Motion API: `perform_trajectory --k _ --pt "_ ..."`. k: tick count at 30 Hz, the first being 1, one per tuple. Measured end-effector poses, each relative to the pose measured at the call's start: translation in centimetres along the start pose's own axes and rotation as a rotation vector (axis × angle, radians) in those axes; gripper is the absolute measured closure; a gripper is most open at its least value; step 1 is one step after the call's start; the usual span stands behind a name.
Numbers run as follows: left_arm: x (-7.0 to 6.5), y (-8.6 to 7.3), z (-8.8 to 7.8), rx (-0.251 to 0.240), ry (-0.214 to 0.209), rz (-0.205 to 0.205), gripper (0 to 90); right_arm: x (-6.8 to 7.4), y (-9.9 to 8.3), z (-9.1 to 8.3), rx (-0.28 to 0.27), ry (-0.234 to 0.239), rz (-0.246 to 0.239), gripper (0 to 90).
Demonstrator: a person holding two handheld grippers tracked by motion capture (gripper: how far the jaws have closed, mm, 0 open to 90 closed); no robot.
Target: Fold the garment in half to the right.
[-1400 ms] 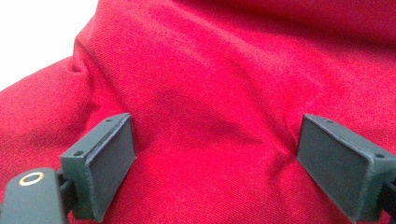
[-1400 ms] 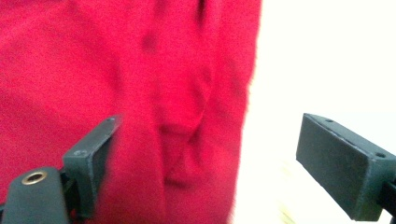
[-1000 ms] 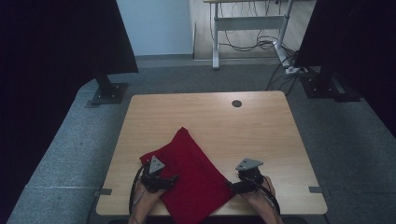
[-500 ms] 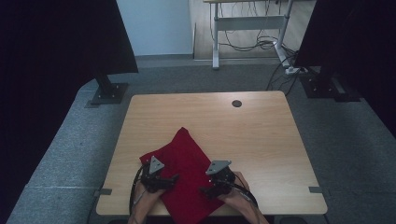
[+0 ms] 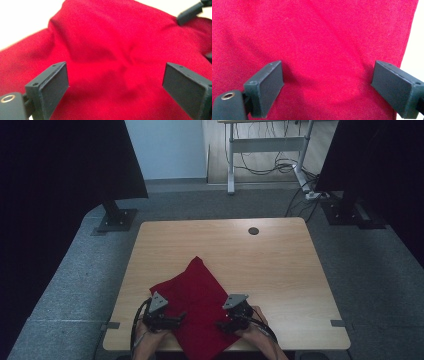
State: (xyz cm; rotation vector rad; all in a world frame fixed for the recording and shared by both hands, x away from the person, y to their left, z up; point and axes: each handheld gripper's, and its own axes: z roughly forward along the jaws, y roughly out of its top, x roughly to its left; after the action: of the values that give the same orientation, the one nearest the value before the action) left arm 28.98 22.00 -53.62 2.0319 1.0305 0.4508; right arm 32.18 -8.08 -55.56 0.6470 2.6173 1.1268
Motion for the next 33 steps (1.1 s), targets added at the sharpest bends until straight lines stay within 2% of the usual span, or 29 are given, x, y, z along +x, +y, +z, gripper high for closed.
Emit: perform_trajectory --k 1,2,3,7,8,9,11,13,14,15,17,18,20,21,24,25,26,27,28,29,30,31,32,33 --pt "-0.1 -0.3 0.3 0.032 0.008 -0.002 6.8 0.0 -0.1 0.0 -0.006 -0.002 0.002 10.1" --pt "-0.1 -0.3 0.3 0.032 0.008 -0.002 6.8 0.0 -0.1 0.0 -0.006 -0.002 0.002 10.1" --pt "0.1 -0.7 1.0 0.077 0.018 -0.011 6.8 0.0 -0.1 0.0 -0.008 -0.002 0.003 10.0" --pt "0.4 -0.6 1.5 0.079 0.017 -0.02 9.2 0.2 -0.2 -0.2 -0.008 -0.004 0.018 9.9" --pt "0.6 0.2 2.4 0.093 0.03 0.025 9.2 0.2 -0.2 -0.2 -0.008 -0.004 0.018 9.7" --pt "0.7 0.4 2.7 0.091 0.029 0.032 10.4 0.3 -0.5 -0.6 -0.006 0.0 0.028 9.6" --pt "1.0 0.9 3.5 0.087 0.018 0.041 10.4 0.2 -0.8 -1.0 -0.004 0.003 0.034 9.6" --pt "1.0 0.9 3.5 0.087 0.018 0.041 10.4 0.2 -0.9 -1.1 -0.002 0.003 0.04 9.6" --pt "1.3 1.8 4.6 0.087 0.003 0.057 10.4 0.2 -0.9 -1.1 -0.002 0.003 0.04 9.7" --pt "1.5 2.1 5.0 0.086 -0.002 0.061 10.5 0.0 -1.3 -1.5 -0.003 -0.004 0.049 9.7" --pt "1.5 2.1 5.0 0.086 -0.002 0.061 10.5 -0.1 -1.4 -1.6 -0.006 -0.006 0.054 9.7" --pt "1.7 3.0 6.1 0.078 -0.017 0.069 10.5 -0.1 -1.4 -1.6 -0.006 -0.006 0.054 9.7" --pt "1.7 3.3 6.3 0.072 -0.02 0.062 10.8 -0.5 -1.7 -2.0 -0.012 -0.028 0.078 9.8" --pt "1.6 3.5 6.1 0.072 -0.012 0.046 10.9 -0.6 -1.7 -2.2 -0.026 -0.028 0.084 10.3" --pt "1.2 3.7 5.4 0.057 -0.003 0.033 10.5 -0.6 -1.7 -2.5 -0.039 -0.022 0.092 10.4" --pt "0.2 3.8 3.9 0.023 -0.019 0.041 10.5 -0.5 -1.8 -3.0 -0.055 -0.018 0.095 10.4" --pt "0.2 3.8 3.9 0.023 -0.019 0.041 9.7 -0.5 -1.8 -3.0 -0.055 -0.018 0.095 10.4" --pt "-0.8 3.7 2.4 0.009 -0.042 0.056 9.7 -0.3 -1.8 -3.7 -0.067 -0.021 0.089 10.0" --pt "-1.4 3.4 1.7 0.0 -0.05 0.06 9.2 -0.1 -2.0 -4.2 -0.064 -0.019 0.08 9.7" --pt "-1.4 3.4 1.7 0.0 -0.05 0.06 9.2 -0.1 -2.0 -4.2 -0.064 -0.019 0.08 9.7" --pt "-2.4 2.5 0.8 -0.007 -0.091 0.052 9.2 0.0 -2.2 -4.3 -0.06 -0.021 0.076 9.6" --pt "-2.9 1.8 0.8 0.006 -0.119 0.049 9.0 0.2 -2.7 -4.2 -0.048 -0.02 0.073 9.4" --pt "-2.9 1.8 0.8 0.006 -0.119 0.049 9.0 0.2 -2.7 -4.2 -0.048 -0.02 0.073 9.4" --pt "-3.7 0.5 1.2 0.06 -0.146 0.061 9.0 0.3 -2.9 -4.1 -0.039 -0.019 0.072 9.3"
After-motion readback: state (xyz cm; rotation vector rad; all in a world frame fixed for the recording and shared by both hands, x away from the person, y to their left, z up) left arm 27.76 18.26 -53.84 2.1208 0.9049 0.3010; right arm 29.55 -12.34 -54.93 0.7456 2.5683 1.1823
